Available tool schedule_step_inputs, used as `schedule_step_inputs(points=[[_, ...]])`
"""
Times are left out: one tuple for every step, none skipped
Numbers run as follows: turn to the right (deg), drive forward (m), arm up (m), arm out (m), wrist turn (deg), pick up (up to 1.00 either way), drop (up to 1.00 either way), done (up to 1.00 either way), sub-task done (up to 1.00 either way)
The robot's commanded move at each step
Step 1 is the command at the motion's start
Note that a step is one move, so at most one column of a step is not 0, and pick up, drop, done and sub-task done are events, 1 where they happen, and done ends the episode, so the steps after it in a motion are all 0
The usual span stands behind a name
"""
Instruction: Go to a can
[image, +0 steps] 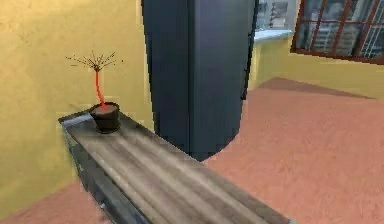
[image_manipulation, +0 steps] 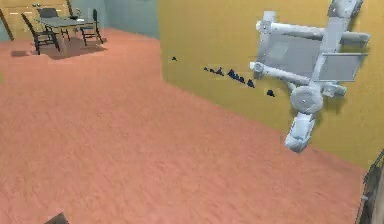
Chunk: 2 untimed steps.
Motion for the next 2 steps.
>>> schedule_step_inputs(points=[[-36.0,0.00,0.00,0.00,0.0,0.00,0.00,0.00,0.00],[-45.0,0.00,0.00,0.00,0.0,0.00,0.00,0.00,0.00]])
